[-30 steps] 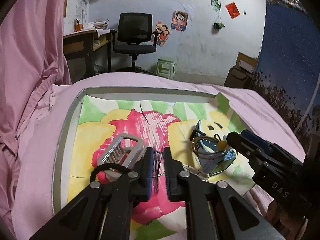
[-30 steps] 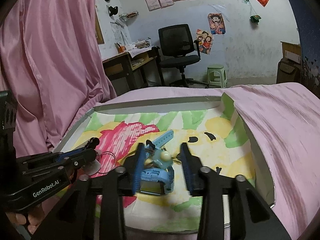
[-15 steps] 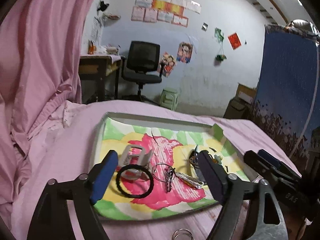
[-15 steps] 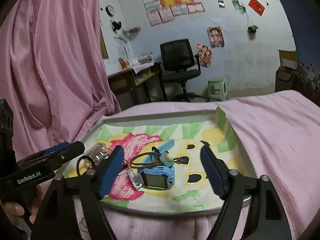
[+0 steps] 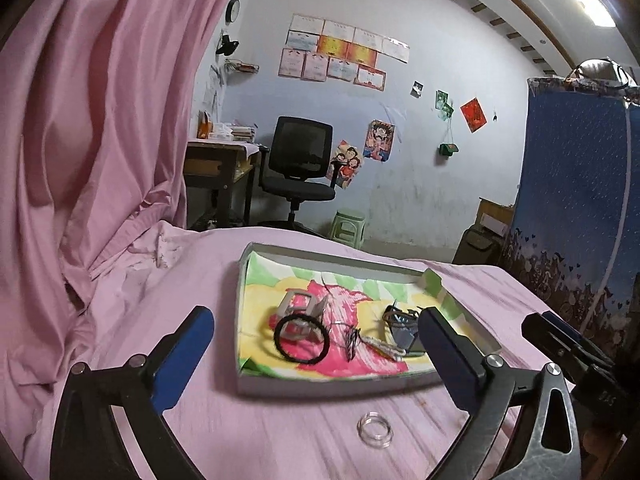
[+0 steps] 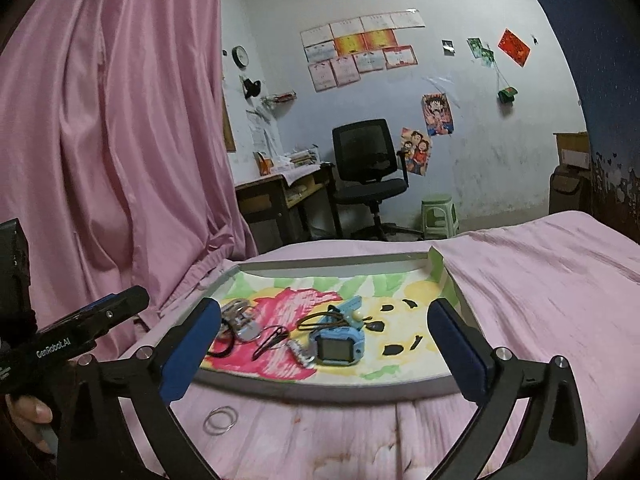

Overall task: Organize jewelry
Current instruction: 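Grasp the red beaded bracelet with right tool while left tool grasps the double silver rings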

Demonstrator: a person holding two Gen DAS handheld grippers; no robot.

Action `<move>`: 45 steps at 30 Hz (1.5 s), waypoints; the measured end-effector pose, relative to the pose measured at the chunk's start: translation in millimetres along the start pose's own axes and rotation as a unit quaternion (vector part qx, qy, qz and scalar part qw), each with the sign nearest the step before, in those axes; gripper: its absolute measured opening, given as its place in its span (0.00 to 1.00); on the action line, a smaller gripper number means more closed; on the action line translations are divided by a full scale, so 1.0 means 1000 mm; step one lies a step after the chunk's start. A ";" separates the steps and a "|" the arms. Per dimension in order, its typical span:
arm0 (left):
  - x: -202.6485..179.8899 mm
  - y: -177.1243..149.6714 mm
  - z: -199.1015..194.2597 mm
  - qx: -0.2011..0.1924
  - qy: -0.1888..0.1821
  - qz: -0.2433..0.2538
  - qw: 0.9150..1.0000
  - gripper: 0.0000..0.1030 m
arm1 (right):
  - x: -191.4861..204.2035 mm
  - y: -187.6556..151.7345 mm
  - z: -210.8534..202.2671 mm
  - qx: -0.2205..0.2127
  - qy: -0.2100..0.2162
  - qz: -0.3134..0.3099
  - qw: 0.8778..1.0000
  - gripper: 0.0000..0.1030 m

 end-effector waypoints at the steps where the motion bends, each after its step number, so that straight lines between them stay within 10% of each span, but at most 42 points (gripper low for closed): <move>1: 0.002 -0.002 -0.004 -0.002 0.001 0.000 1.000 0.99 | 0.001 -0.002 -0.003 0.000 0.001 -0.002 1.000 0.99; 16: 0.022 -0.028 -0.031 0.030 -0.002 0.009 0.999 1.00 | 0.033 -0.034 -0.044 0.044 0.017 -0.053 0.997 0.99; 34: 0.030 -0.055 0.011 0.164 -0.002 0.020 0.986 0.99 | 0.055 -0.092 -0.009 0.237 0.082 -0.082 0.964 0.98; 39: 0.018 -0.061 0.021 0.189 -0.022 0.042 0.981 0.99 | 0.057 -0.102 0.002 0.269 0.086 -0.082 0.956 0.68; 45: 0.006 -0.065 0.030 0.209 -0.047 0.064 0.975 0.98 | 0.048 -0.104 0.007 0.278 0.080 -0.054 0.956 0.55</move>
Point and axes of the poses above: each gripper's, at about its wrist camera, not at the fingertips, and z roughly the way its jaws point, x to its left, y to its top, the point moved 4 cm from there along z, roughly the way its jaws point, and after that the axes turned 7 degrees about y, right-handed, at the moved point
